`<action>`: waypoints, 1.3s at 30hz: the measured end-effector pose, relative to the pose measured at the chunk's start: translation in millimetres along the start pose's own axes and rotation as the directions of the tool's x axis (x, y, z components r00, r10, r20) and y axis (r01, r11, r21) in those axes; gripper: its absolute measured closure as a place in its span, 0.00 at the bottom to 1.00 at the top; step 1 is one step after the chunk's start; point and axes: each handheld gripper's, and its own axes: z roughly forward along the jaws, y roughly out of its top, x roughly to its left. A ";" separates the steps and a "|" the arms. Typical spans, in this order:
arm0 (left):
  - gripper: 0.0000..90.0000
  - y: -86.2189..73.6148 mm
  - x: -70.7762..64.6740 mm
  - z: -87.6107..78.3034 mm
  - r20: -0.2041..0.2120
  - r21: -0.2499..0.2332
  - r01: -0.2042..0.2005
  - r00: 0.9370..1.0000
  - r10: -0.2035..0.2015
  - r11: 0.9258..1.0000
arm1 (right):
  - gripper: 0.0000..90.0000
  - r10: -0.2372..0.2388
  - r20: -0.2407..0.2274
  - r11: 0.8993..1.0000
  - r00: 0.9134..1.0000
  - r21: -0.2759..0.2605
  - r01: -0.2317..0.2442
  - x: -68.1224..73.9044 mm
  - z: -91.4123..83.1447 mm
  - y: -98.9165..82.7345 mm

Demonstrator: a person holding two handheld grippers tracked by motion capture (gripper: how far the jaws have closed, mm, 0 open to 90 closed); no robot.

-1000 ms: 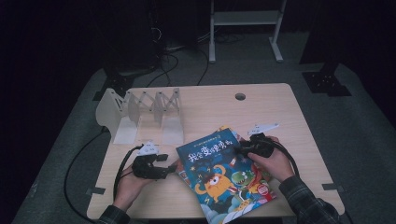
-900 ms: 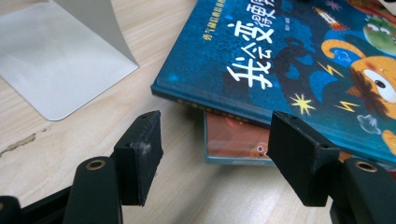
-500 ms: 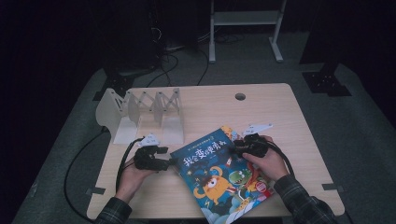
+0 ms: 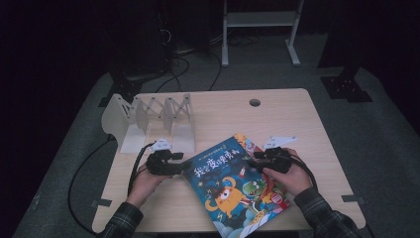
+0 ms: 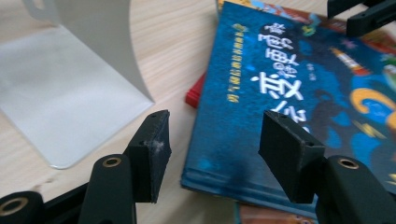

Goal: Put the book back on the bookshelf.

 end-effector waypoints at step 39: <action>0.53 -15.7 -21.6 -15.1 -0.048 0.106 0.014 0.999 -0.009 0.994 | 0.56 0.130 0.072 0.991 0.989 -0.021 -0.128 -6.5 -100.4 -98.0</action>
